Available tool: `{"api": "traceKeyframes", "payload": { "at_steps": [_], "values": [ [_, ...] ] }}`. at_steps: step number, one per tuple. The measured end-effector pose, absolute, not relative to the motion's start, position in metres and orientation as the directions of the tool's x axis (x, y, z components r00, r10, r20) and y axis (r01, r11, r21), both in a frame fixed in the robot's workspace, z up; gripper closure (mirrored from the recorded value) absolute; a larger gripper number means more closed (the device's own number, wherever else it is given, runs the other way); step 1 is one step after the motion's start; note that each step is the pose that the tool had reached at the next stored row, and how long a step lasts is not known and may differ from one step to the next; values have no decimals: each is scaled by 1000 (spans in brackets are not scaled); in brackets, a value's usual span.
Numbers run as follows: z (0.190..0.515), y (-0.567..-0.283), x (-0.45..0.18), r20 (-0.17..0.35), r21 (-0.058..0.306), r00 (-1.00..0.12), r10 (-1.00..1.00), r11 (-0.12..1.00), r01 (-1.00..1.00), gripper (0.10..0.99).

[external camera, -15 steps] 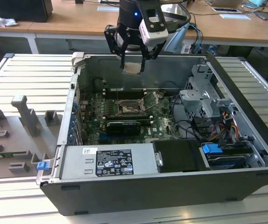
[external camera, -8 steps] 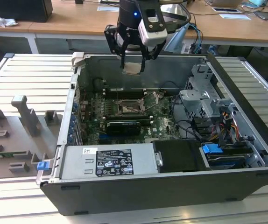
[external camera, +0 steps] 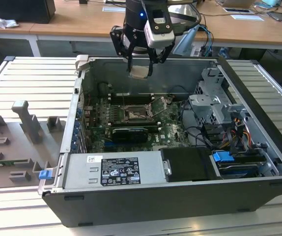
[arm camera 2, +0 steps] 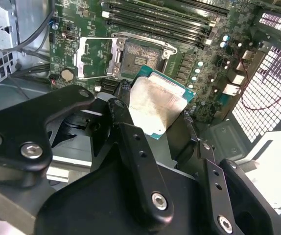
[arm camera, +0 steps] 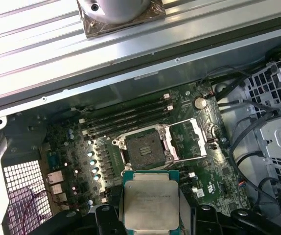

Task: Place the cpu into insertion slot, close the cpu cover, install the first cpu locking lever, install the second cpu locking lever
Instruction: 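Place the cpu into insertion slot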

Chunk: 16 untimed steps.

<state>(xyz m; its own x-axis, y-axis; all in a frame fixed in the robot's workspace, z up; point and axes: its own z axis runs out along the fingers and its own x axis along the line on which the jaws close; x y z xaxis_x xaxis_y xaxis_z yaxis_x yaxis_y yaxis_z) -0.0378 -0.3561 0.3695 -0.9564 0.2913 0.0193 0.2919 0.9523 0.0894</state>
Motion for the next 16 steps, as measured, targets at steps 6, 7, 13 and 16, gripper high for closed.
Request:
{"api": "traceKeyframes", "payload": {
  "at_steps": [6, 7, 13, 16],
  "values": [
    [369, -356, -38, 19, 89, -947, 320, 943, 321, 545],
    [369, -356, -38, 19, 89, -945, 327, 941, 327, 545],
    [369, -356, -38, 19, 89, -934, 357, 930, 358, 545],
    [369, -356, -38, 19, 89, -928, 371, 924, 371, 545]
  ]
}}
